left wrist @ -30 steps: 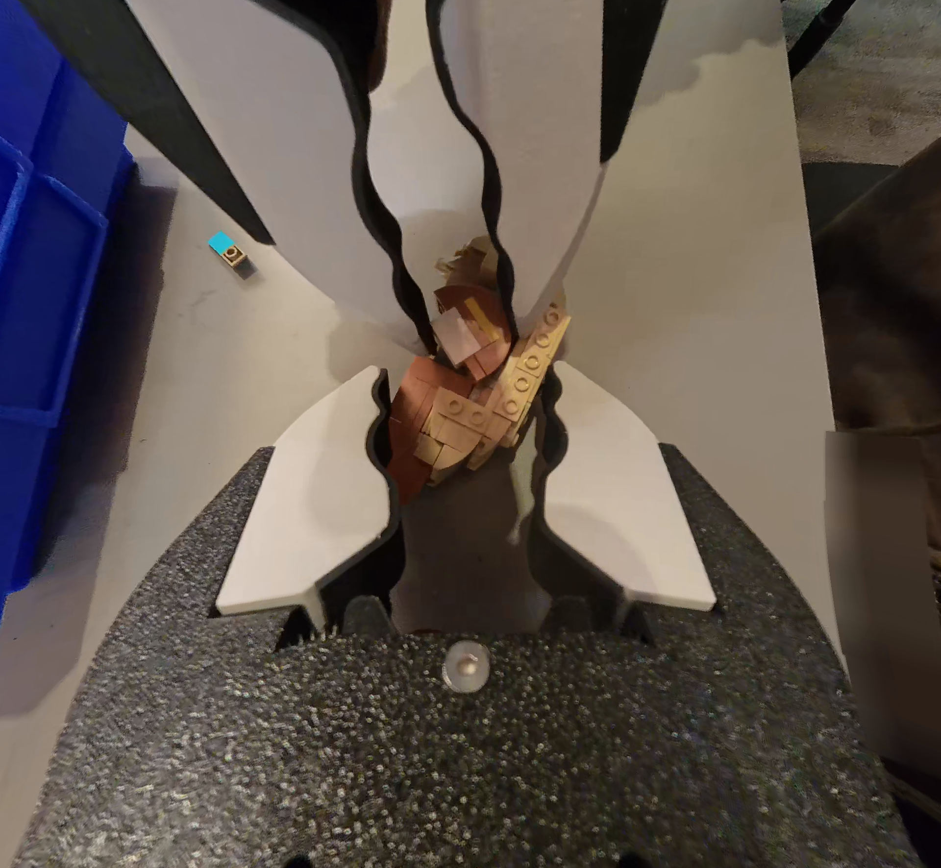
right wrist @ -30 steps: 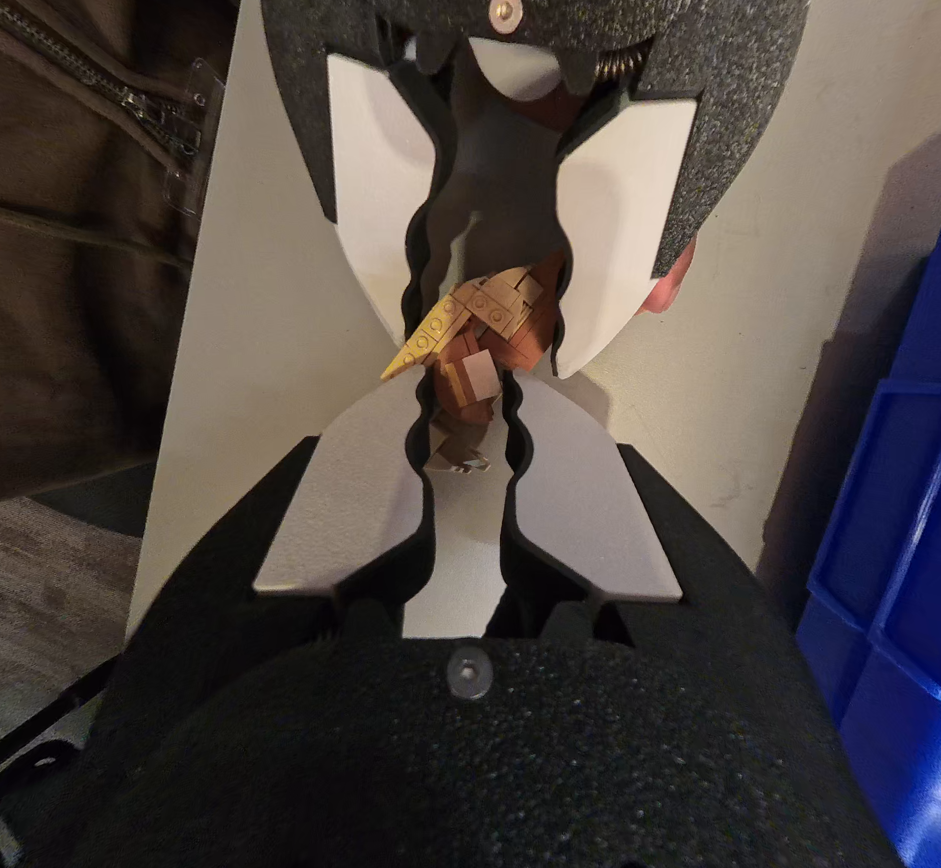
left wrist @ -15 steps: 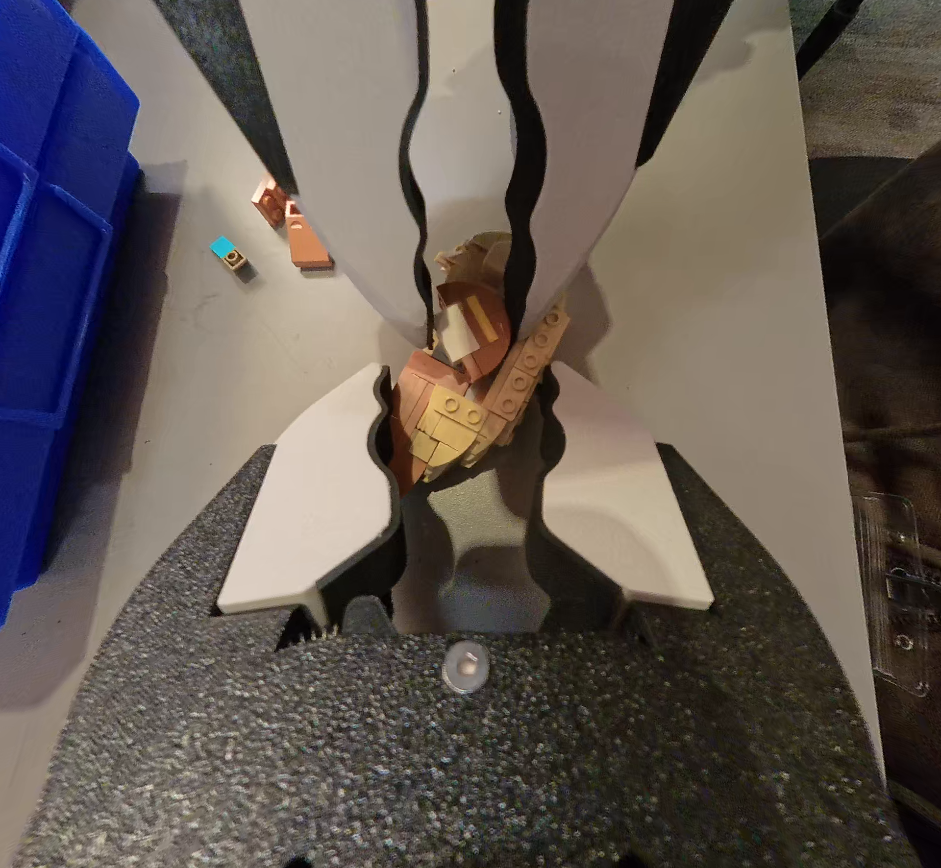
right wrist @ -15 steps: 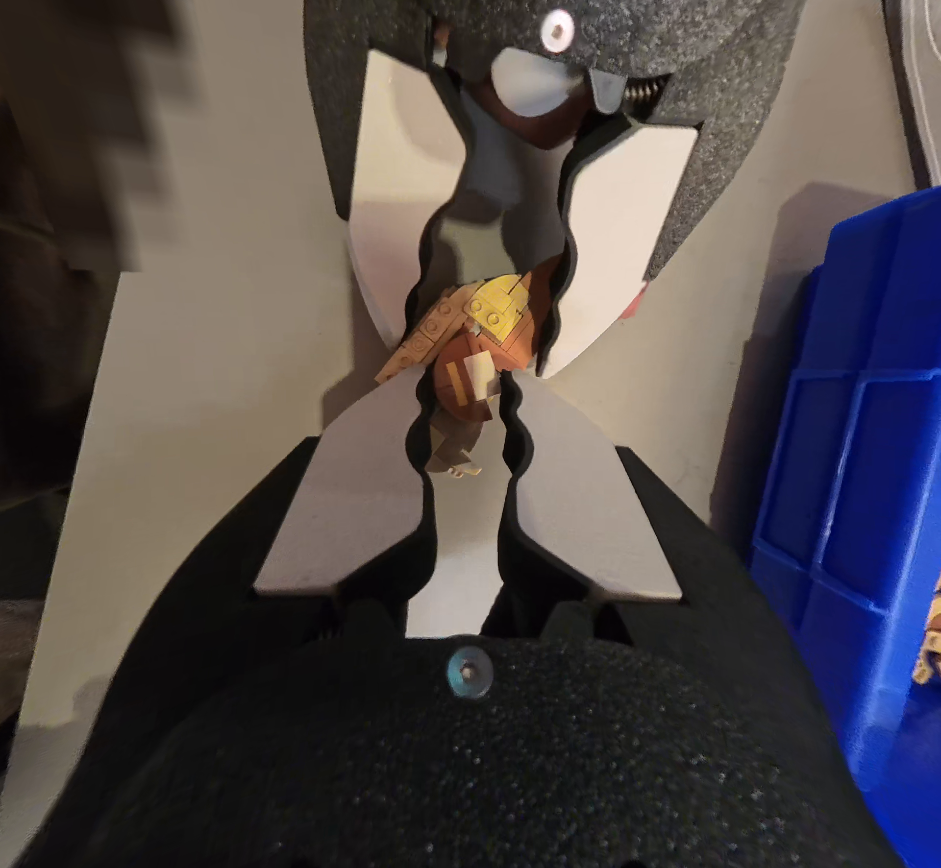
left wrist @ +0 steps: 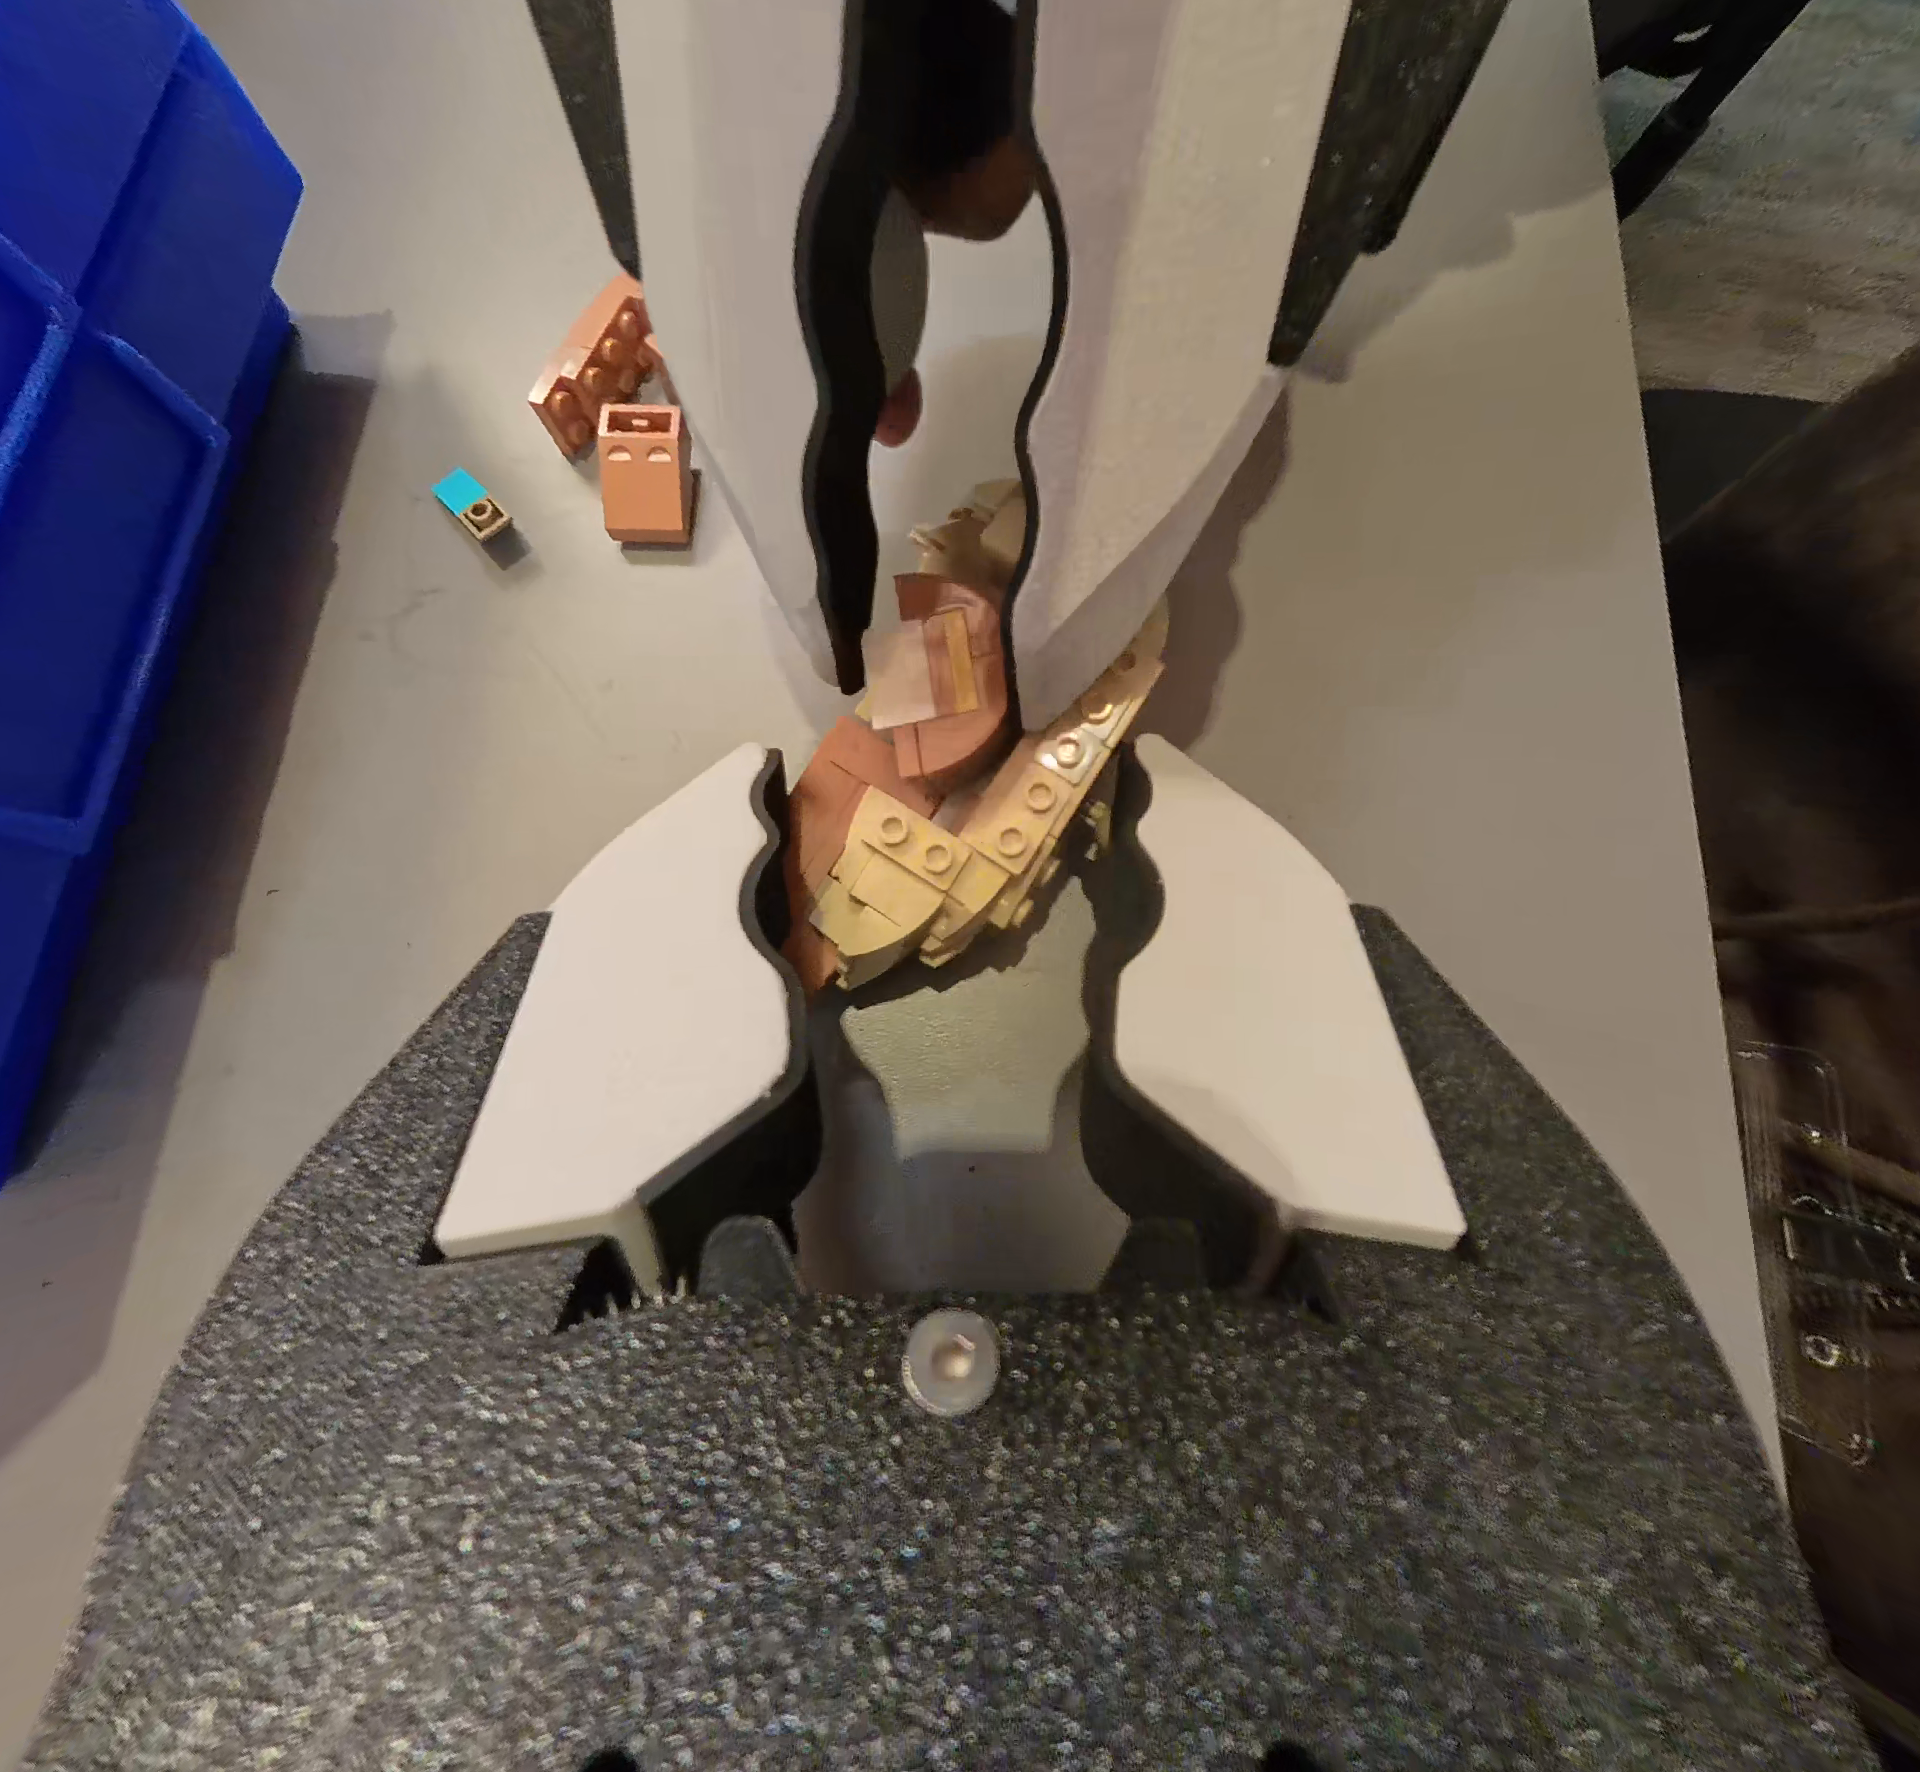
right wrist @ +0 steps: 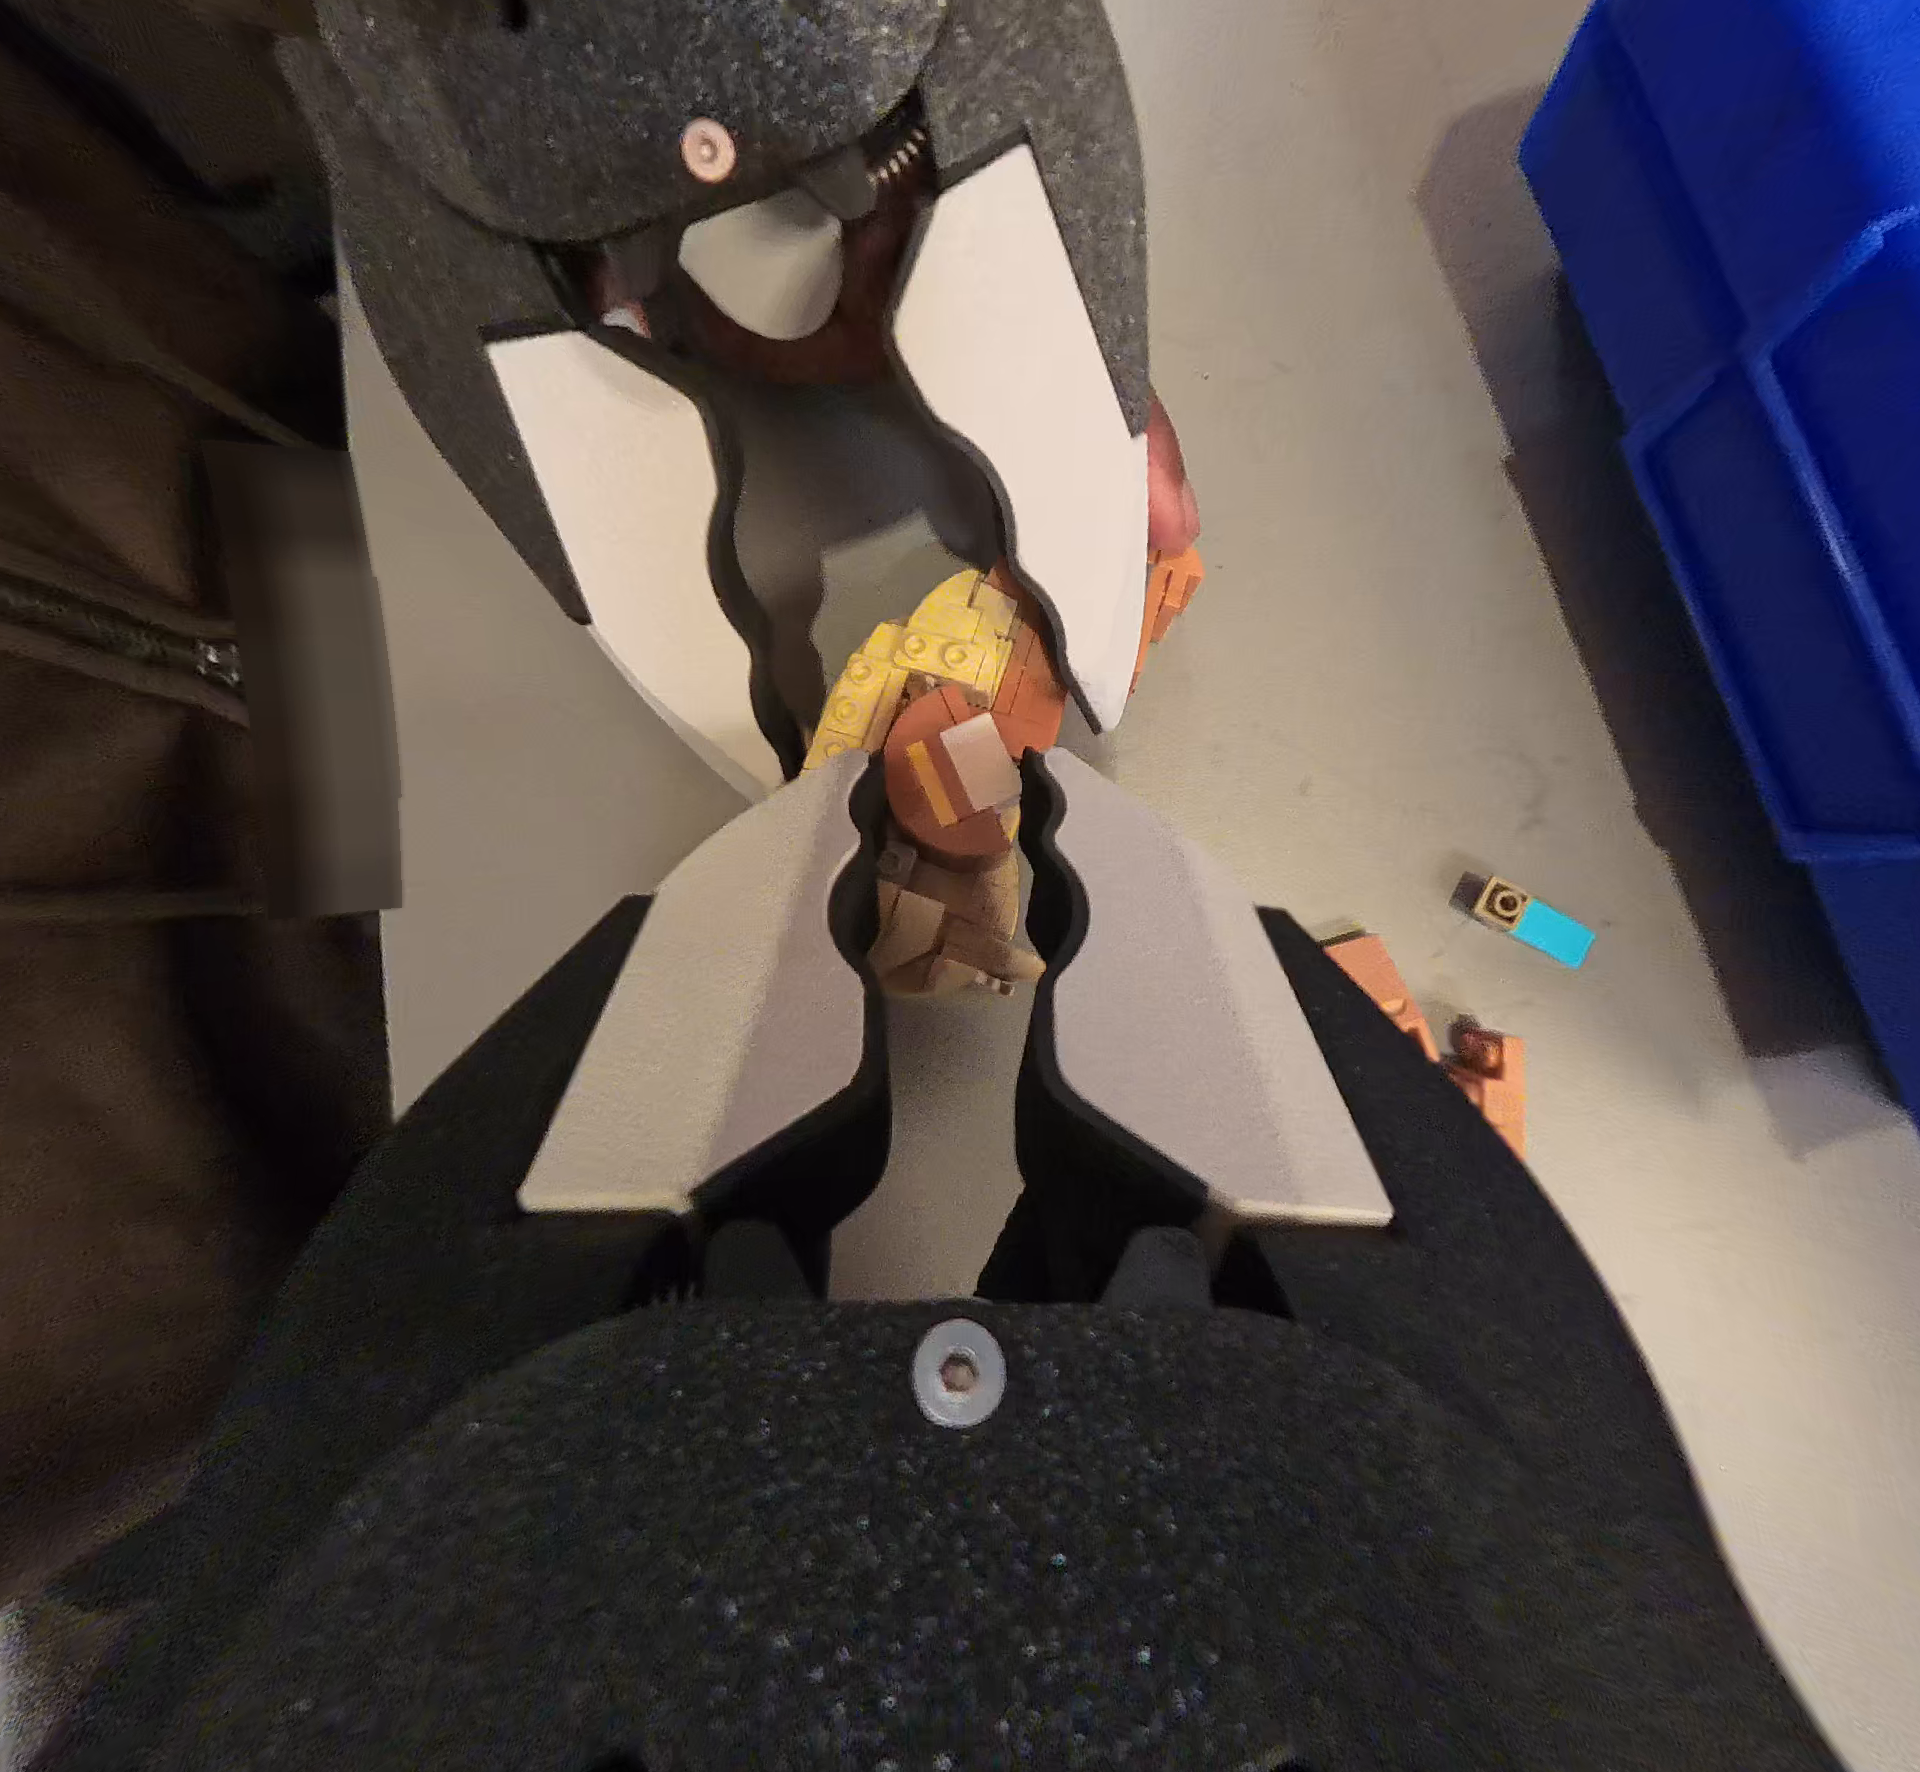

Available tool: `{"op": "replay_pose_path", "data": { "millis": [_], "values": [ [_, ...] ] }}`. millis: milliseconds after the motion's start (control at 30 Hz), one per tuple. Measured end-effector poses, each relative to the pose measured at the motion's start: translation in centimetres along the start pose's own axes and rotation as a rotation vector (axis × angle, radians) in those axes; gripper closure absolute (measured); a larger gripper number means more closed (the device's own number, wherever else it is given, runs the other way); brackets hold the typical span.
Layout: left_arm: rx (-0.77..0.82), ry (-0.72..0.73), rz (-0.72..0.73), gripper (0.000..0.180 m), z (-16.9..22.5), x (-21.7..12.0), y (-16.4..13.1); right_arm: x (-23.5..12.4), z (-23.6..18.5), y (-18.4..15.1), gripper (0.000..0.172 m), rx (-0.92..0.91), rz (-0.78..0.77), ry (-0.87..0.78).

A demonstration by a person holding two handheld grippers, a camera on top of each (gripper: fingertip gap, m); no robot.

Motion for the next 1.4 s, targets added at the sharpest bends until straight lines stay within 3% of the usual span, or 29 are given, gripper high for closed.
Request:
{"op": "replay_pose_path", "data": {
  "millis": [200,500,800,967,1033,1167,1400],
  "values": [
    [0.015,0.003,-0.004,0.119,0.1,0.1,0.1,-0.1,-0.1,-0.2,0.147,0.085,0.063,-0.008],
    [0.023,-0.019,0.007,0.120,0.3,0.3,0.2,-0.3,-0.1,-0.4,0.147,0.114,0.218,0.118],
    [0.049,0.023,-0.008,0.119,-0.1,0.4,0.2,-0.4,0.2,-0.4,0.148,0.147,0.235,-0.038],
    [0.055,0.011,-0.004,0.119,0.0,0.5,0.3,-0.8,0.7,-0.5,0.147,0.310,0.378,0.044],
    [0.105,0.017,-0.018,0.119,0.2,0.5,0.2,-3.1,2.3,0.4,0.147,0.422,0.543,0.057],
    [0.089,0.010,-0.028,0.119,0.2,0.5,0.2,-6.2,3.9,0.6,0.147,0.373,0.617,-0.021],
    [-0.017,0.029,0.025,0.121,-0.9,0.5,0.7,-5.4,3.8,0.4,0.147,0.335,0.628,-0.049]
  ]
}}
Point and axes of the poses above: each gripper's, where its closed fingertips meet, x out along the fingers, y out of its top, z = x × y across the jaws, the point moved 2 cm from there along -x, back along the fingers, and after that the axes turned 4 degrees about z, right-handed, at the moved point
